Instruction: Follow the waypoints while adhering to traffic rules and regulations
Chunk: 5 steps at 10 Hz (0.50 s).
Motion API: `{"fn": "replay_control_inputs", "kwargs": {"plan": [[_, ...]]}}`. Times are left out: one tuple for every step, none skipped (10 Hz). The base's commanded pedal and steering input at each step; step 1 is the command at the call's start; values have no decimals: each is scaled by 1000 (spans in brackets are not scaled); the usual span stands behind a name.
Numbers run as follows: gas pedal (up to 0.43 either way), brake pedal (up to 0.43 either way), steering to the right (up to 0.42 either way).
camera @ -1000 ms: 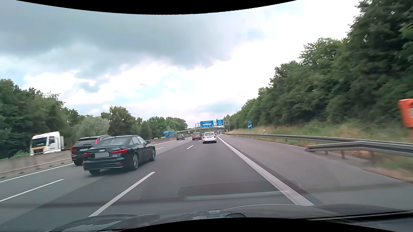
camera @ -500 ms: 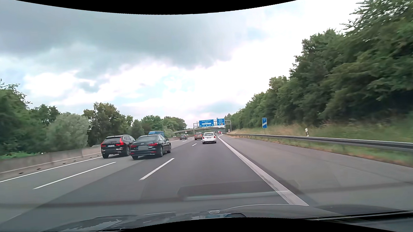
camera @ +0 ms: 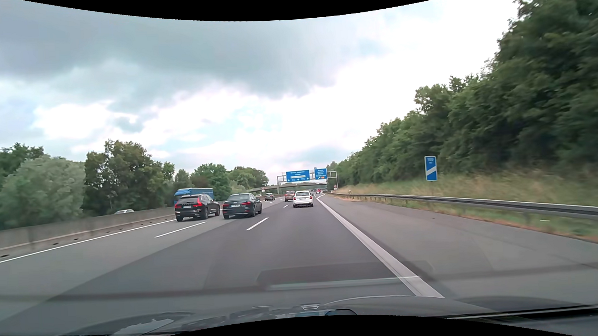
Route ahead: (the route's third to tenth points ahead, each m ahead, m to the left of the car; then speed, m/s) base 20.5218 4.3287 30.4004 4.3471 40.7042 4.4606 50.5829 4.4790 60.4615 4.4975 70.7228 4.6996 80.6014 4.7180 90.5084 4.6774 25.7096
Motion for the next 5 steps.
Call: {"fn": "replay_control_inputs", "kwargs": {"plan": [[98,0,-2],[98,0,-1],[98,0,-1],[98,0,0],[98,0,2]]}}
